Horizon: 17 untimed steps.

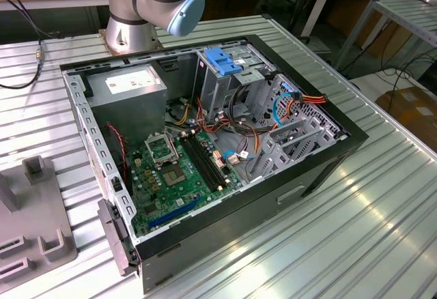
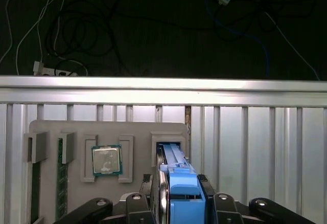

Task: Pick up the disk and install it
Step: 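Pick up the disk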

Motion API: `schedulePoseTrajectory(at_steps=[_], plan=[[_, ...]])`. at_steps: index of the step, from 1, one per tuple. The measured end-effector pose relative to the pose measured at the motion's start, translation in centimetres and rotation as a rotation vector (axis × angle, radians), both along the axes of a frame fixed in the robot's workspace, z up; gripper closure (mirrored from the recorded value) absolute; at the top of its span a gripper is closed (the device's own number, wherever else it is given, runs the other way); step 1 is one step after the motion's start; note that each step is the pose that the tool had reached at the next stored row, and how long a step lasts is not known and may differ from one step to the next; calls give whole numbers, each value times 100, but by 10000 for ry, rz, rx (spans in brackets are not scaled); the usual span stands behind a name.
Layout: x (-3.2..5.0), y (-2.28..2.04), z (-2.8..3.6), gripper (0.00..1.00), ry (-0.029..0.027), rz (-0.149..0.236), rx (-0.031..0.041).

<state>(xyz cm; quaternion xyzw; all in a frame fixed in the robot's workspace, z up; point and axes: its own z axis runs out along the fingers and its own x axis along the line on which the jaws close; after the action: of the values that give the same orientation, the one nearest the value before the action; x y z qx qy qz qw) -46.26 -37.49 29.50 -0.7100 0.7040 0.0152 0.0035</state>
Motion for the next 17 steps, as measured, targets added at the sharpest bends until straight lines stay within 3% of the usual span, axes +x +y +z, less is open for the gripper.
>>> schedulePoseTrajectory(at_steps=[2,5,11,17], plan=[[0,-5,0,53,0,1,0],[0,-6,-1,63,-1,0,0],[0,-8,-1,63,-1,-3,0],[0,-8,-4,63,0,-339,0]])
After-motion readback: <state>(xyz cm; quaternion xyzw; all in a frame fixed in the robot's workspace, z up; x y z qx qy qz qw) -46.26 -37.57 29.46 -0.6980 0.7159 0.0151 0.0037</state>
